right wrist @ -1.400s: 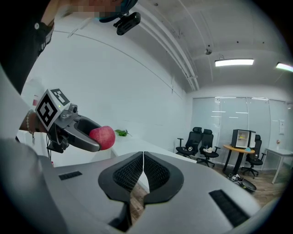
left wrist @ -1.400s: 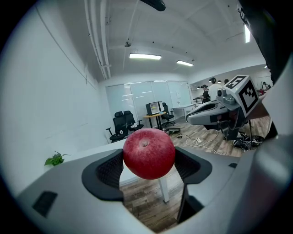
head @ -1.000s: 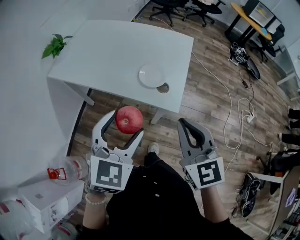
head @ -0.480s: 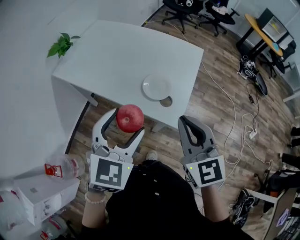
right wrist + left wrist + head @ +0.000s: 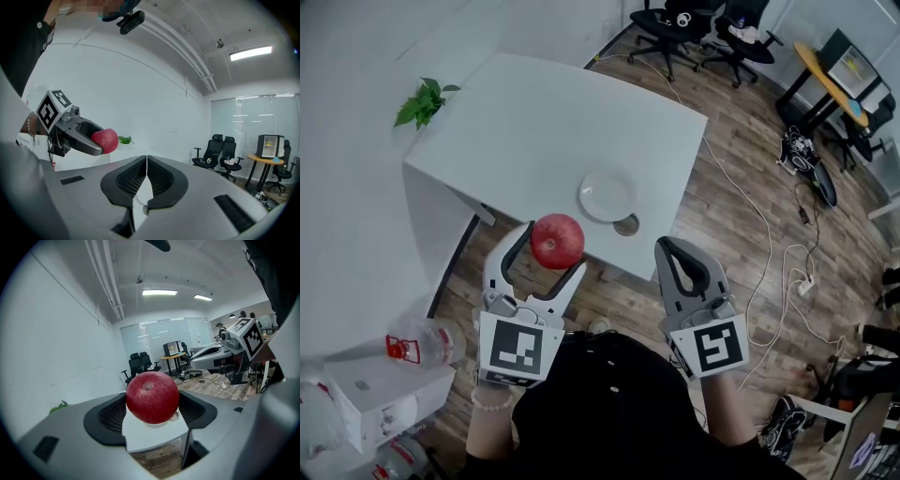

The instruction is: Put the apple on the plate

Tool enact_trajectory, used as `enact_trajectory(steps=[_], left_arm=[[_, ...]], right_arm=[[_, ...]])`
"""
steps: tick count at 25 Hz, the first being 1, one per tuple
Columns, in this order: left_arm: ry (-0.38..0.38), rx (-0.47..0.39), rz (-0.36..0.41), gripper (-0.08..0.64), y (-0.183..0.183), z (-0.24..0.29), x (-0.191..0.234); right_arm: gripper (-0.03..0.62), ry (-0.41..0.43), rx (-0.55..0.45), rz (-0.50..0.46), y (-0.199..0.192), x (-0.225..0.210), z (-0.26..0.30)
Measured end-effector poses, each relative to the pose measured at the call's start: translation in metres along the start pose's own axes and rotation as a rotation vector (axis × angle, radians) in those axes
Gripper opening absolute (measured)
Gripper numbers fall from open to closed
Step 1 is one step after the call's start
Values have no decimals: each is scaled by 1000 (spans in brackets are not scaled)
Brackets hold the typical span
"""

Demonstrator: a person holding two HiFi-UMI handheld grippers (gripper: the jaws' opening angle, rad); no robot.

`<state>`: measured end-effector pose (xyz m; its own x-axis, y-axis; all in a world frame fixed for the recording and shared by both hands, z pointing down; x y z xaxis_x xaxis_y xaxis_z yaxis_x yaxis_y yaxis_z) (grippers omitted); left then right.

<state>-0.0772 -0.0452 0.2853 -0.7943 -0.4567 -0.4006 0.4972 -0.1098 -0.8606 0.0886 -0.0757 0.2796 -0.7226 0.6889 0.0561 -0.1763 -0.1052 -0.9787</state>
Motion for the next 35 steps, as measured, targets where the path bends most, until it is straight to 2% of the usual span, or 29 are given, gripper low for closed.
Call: enact_trajectory(steps=[2, 8, 19, 23, 28, 35], left_arm=[[-1, -5, 6, 362, 2, 5, 0], [13, 12, -52, 362, 6, 17, -3], [-12, -4, -8, 362, 11, 27, -9], [-8, 11, -30, 362, 12, 27, -12], [-17, 3, 0, 362, 13, 25, -16], [-16, 8, -19, 362, 15, 27, -14]], right_arm=[[43, -2, 5, -1, -1, -5, 0], [41, -4, 1, -6, -2, -17, 0], [42, -45, -4, 16, -8, -28, -8], [41, -54, -3, 17, -10, -30, -12], [42, -53, -5, 28, -12, -29, -19], [43, -58, -7, 26, -10, -30, -18]])
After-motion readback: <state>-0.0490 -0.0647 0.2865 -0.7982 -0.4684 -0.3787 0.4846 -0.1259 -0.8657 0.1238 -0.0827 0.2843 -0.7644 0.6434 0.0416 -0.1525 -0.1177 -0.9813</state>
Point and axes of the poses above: the fingertips, and each gripper's own axes: z forward along the fingers, x to its left, y out of its top, the point moved 4 cm from there along -z, backward along the fingers, and after that the axes turned 8 degrees about z, right-handed, at the moved point
